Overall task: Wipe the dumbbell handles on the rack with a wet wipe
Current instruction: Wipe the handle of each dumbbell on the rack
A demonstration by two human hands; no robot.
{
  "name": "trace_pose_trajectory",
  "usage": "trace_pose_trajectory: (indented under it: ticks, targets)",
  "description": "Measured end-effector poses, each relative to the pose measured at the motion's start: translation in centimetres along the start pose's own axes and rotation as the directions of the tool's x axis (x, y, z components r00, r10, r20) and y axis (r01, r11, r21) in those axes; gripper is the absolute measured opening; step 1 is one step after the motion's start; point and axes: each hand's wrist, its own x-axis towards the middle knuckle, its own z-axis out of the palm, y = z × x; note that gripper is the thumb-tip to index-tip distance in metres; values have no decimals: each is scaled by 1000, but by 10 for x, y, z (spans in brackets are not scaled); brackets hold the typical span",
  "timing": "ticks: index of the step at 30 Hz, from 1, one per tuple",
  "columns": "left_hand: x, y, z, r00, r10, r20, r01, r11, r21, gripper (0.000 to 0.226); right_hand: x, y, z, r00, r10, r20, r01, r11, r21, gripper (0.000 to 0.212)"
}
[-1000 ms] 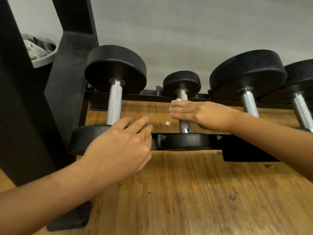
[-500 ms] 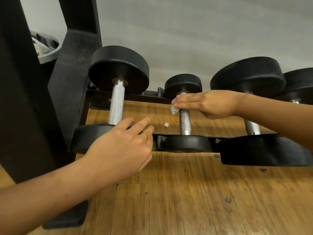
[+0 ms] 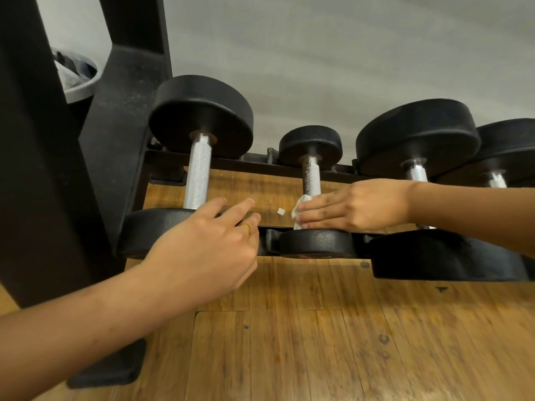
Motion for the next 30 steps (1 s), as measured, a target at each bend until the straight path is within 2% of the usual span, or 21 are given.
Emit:
trace_pose_trajectory:
  ticks: [5,7,10,13,14,16,18,19,21,23,25,30]
  targets:
    - [-1,1,-1,1000,2,-4,-2,1000,-6,57,5,12,-6,999,-37,40,37,999,-11,70]
    - [-1,0,0,1000,8,-13,-8,1000,-5,56,9,25,-11,997,82,7,-82,997,10,71]
    - [0,0,0,1000,18,-25,-18,1000,3,56,17,42,-16,954,300,1,-298,949,102,76]
    - [0,-1,1,999,21,-25,-21,1000,19,55,21,34,-8,920,391,30,-391,907,157,73]
    - [0,-1,1,999,22,-23,-22,999,26,52,21,27,-6,929,368,39,-369,914,169,72]
    - [-2,-1,2,1000,19,-18,-18,999,28,44,19,13,-5,969,232,79,-243,952,188,70]
    - [-2,-1,2,1000,19,-19,-19,999,27,43,20,13,-11,987,106,124,-126,978,168,67]
    - [-2,-1,1,1000,17,-14,-17,1000,26,43,20,19,-15,987,90,131,-109,983,150,68]
    - [-1,-2,-1,1000,10,-3,-10,1000,25,42,20,33,-23,971,192,142,-211,968,138,70]
    - [1,-3,-4,1000,7,-6,-7,999,36,40,20,42,-28,940,330,85,-339,929,147,70]
    - [1,-2,-7,1000,21,-5,-21,999,26,39,24,33,-25,924,376,73,-384,905,184,66]
    - [-3,-1,-6,1000,19,18,-20,999,29,41,20,-14,-10,983,152,100,-169,967,188,60]
